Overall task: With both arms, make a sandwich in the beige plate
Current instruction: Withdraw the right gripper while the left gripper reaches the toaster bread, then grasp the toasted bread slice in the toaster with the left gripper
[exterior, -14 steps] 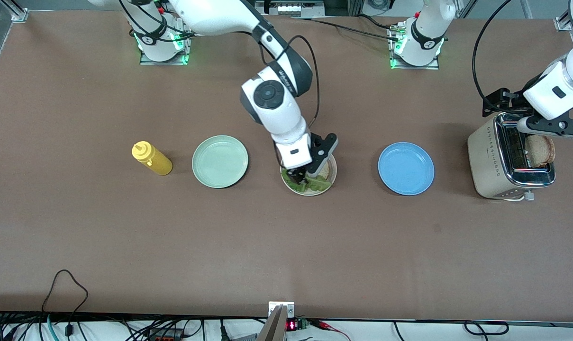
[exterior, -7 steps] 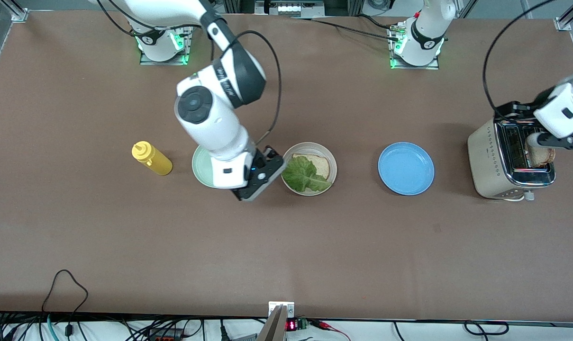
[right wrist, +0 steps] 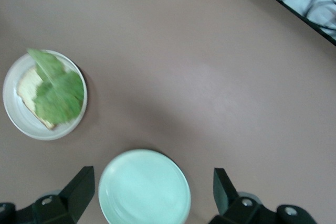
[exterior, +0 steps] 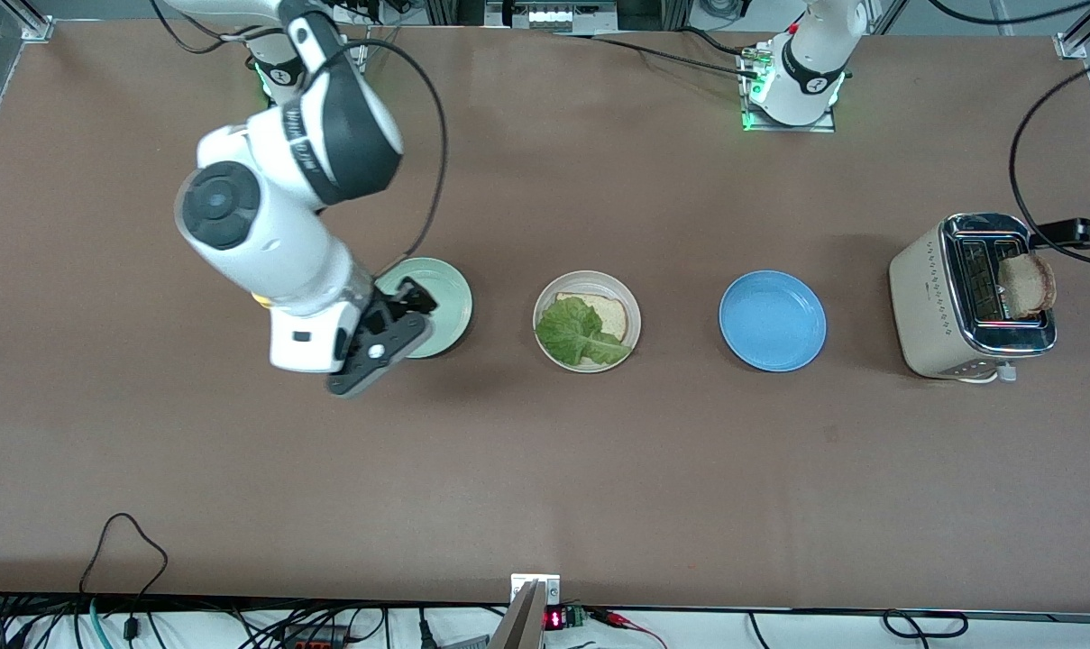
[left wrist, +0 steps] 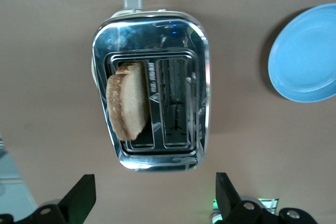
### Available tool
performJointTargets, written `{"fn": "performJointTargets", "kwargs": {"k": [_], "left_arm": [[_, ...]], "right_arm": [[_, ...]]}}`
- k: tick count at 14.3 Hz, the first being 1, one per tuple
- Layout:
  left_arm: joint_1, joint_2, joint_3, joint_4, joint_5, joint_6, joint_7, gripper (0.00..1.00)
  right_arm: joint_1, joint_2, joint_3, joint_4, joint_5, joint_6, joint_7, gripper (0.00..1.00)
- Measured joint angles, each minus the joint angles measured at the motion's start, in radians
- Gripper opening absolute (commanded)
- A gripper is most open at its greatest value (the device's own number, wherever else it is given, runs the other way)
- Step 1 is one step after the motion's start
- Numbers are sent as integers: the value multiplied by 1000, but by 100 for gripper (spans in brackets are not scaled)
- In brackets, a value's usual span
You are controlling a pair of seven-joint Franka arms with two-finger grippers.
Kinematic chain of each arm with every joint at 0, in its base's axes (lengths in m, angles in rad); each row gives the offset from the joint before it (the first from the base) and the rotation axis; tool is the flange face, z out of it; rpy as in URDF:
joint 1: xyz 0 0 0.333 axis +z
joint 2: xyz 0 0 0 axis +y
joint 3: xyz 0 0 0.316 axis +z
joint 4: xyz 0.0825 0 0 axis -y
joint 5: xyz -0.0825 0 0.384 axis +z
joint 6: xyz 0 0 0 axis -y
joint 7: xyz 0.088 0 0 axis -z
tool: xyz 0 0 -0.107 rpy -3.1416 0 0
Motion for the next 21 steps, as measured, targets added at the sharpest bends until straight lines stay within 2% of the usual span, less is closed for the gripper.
{"fn": "performJointTargets", "kwargs": {"k": [4, 6, 7, 9, 11, 13, 14, 18, 21], "left_arm": [[82, 77, 0, 8, -64, 98, 101, 100], [109, 109, -1, 9, -99, 117, 117, 87], [124, 127, -1, 9, -122, 123, 134, 80], [140, 154, -1, 10, -145, 131, 153, 51], [141, 167, -3, 10, -146, 133, 164, 36], [141, 170, -7, 10, -147, 132, 171, 8], [141, 171, -8, 9, -147, 131, 171, 2], [141, 171, -10, 10, -146, 126, 173, 0], [141, 168, -11, 18, -146, 106, 173, 0]], "right_arm": [[-161, -57, 167, 0, -125, -46, 83, 100], [-230, -84, 217, 0, -159, -77, 146, 100], [-256, -96, 227, 0, -166, -89, 167, 100], [-300, -119, 234, 0, -170, -122, 208, 100], [-348, -143, 237, 0, -188, -140, 247, 100], [-405, -173, 250, -8, -213, -166, 279, 100], [-434, -190, 263, -21, -217, -175, 304, 100], [-558, -291, 335, -136, -219, -180, 397, 100], [-587, -413, 350, -288, -219, -134, 437, 100]]}}
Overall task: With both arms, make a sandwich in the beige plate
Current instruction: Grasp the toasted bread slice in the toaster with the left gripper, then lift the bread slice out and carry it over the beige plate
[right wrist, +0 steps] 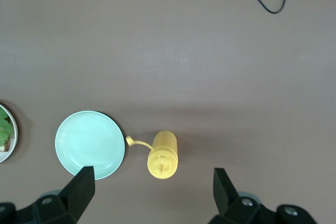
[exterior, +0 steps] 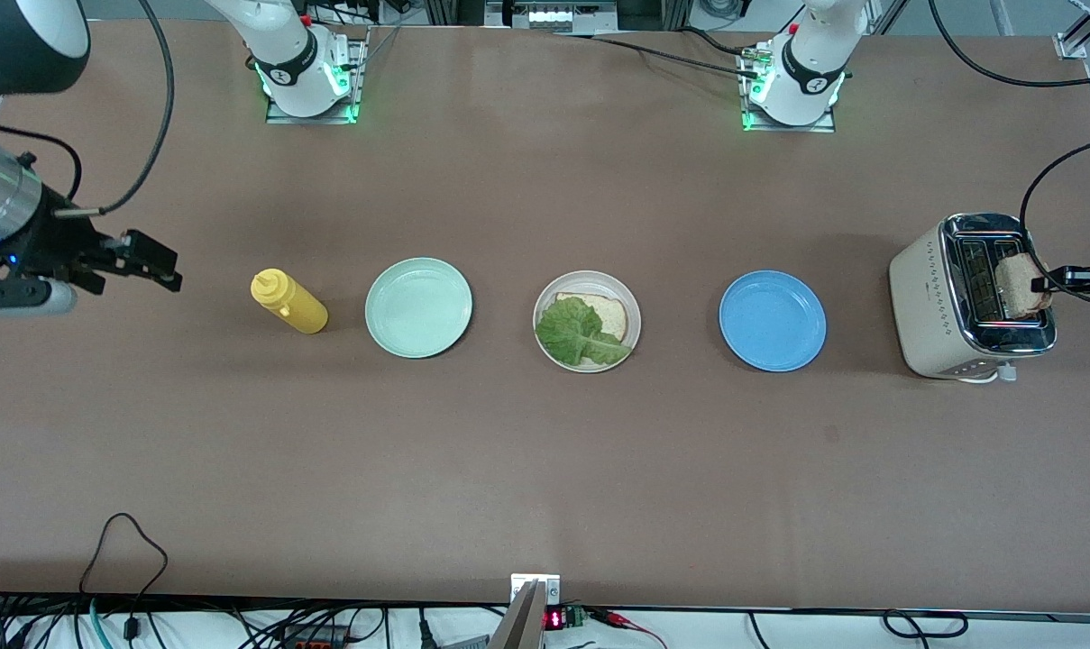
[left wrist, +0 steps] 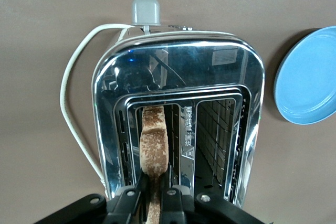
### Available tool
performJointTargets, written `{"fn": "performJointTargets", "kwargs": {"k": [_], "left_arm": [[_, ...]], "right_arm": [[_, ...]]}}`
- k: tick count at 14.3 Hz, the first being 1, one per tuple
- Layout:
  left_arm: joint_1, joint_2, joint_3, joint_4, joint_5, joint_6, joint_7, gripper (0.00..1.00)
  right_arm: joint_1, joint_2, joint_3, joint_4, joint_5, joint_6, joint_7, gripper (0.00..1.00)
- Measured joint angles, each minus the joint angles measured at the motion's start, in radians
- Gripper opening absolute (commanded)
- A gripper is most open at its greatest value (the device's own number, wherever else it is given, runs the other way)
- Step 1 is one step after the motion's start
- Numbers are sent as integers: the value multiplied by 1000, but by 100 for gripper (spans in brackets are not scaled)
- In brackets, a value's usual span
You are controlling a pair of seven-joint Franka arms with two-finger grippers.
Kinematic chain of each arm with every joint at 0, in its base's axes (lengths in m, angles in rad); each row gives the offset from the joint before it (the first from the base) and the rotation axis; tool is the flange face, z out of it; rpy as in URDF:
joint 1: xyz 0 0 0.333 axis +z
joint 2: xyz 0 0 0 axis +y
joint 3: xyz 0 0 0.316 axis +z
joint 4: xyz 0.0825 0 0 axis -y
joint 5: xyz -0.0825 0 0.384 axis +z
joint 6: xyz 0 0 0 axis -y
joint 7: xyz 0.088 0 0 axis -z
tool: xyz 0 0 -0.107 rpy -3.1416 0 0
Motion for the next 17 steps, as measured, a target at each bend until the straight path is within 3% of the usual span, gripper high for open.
{"fn": "performJointTargets", "kwargs": {"k": [4, 10, 13, 15, 17], "left_arm": [[0, -37, -7, 43, 27, -88, 1, 0], [-10, -94, -24, 220, 30, -393, 2, 0], [-93, -96, -52, 293, 29, -549, -6, 0], [-190, -96, -61, 303, 12, -579, -79, 0], [-265, -93, -74, 303, -102, -580, -234, 1]], "right_arm": [[0, -152, 8, -190, 0, 55, 41, 100], [-12, -175, -4, -212, 0, 67, 41, 100], [-12, -175, -39, -211, 0, 29, 42, 100], [-11, -176, -50, -207, 0, 20, 42, 100], [-4, -176, -53, -205, 0, 19, 42, 100]]}}
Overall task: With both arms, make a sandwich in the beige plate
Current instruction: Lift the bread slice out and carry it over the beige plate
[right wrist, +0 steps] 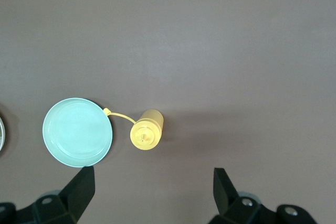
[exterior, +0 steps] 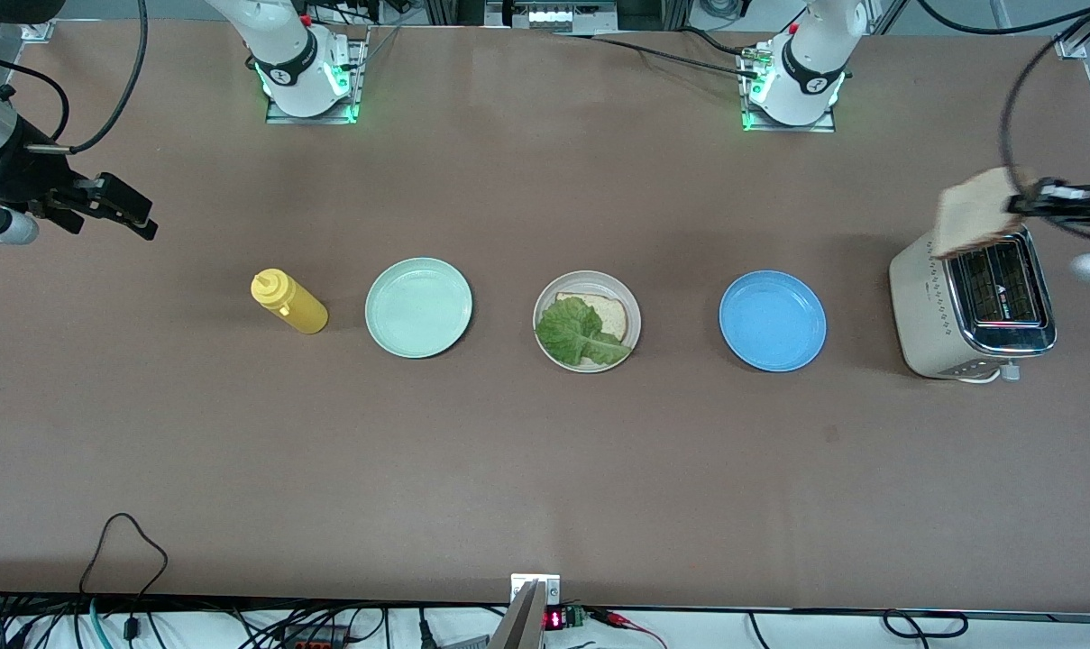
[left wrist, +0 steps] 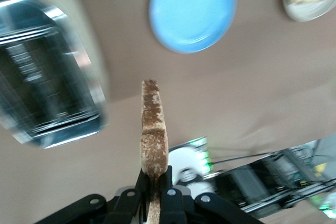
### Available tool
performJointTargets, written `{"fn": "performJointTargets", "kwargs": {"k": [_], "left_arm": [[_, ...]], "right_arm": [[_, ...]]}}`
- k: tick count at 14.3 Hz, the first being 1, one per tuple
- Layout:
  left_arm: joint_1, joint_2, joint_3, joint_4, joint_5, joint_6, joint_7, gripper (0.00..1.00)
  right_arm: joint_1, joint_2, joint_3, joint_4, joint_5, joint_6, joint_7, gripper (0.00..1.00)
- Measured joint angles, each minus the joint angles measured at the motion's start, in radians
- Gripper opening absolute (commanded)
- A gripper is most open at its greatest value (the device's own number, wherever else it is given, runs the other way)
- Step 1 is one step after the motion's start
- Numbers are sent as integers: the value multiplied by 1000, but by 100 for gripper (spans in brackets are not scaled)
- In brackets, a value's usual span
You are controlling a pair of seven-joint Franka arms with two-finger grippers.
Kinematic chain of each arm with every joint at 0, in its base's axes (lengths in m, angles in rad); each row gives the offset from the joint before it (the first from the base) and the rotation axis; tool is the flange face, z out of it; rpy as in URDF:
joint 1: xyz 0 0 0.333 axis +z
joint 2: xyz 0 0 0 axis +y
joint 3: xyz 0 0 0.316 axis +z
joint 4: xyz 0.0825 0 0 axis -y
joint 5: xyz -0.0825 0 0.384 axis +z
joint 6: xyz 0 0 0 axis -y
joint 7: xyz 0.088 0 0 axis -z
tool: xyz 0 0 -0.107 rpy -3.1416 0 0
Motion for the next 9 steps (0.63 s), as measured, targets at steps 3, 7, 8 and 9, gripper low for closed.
{"fn": "performJointTargets", "kwargs": {"k": [3, 7, 8, 9], "left_arm": [[-25, 21, -6, -10, -263, 36, -197, 1], [-38, 55, -41, -95, -469, 210, -259, 1], [-44, 57, -55, -140, -520, 277, -267, 1], [-48, 58, -72, -192, -565, 355, -270, 1]], "right_arm": [[8, 0, -4, 4, 0, 0, 0, 100], [8, -1, -6, 5, 0, 0, 0, 100], [9, -1, -6, 5, 0, 0, 0, 100], [9, -2, -6, 5, 0, 1, 0, 100]]}}
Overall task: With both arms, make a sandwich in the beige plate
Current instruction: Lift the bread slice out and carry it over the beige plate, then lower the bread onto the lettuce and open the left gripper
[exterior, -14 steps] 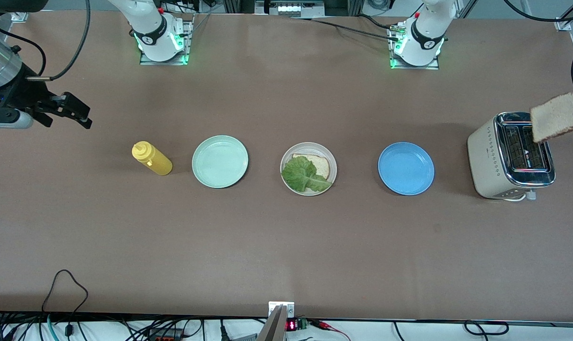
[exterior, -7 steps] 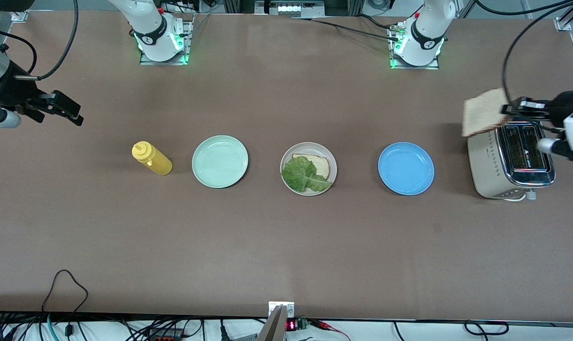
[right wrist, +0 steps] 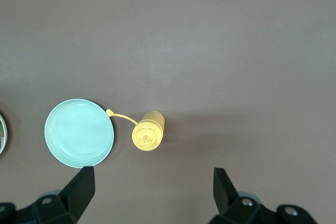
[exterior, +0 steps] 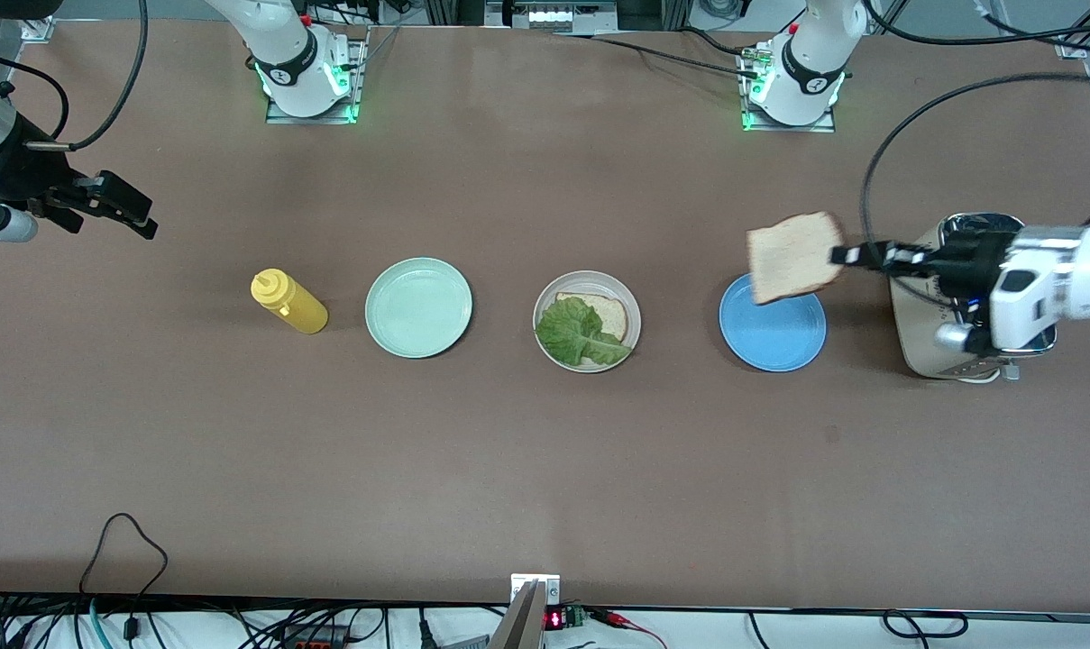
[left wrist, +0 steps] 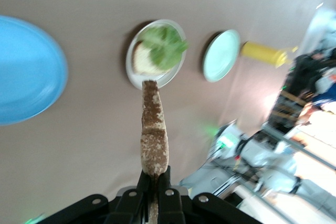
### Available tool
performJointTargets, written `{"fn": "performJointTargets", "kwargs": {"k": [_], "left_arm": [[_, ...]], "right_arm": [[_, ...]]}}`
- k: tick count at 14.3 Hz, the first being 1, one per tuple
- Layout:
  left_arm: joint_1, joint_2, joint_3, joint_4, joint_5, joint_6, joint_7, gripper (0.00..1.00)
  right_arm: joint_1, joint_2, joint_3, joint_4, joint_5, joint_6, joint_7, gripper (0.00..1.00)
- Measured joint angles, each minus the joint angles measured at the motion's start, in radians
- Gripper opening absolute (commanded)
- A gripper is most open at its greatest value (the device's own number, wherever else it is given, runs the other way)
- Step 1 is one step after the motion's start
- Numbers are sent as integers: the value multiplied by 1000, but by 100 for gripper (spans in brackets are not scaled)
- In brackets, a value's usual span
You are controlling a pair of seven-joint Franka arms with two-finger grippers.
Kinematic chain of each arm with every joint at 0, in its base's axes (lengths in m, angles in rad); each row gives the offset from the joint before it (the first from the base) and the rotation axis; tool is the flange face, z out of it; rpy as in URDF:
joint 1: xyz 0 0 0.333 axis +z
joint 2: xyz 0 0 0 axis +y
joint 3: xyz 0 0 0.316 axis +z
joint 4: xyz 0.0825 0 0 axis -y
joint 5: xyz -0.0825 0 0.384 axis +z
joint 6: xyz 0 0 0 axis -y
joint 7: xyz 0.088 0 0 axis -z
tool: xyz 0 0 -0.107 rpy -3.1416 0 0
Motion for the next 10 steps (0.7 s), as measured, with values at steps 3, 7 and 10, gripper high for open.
{"fn": "performJointTargets", "kwargs": {"k": [3, 7, 10], "left_arm": [[-2, 4, -108, -162, -83, 297, 0, 1], [-12, 13, -251, -307, -222, 619, 33, 1], [-12, 53, -263, -352, -344, 667, 174, 1]], "right_arm": [[1, -1, 0, 3, 0, 0, 0, 100], [1, -2, -1, 5, 0, 0, 0, 100], [1, -3, -1, 5, 0, 0, 0, 100]]}}
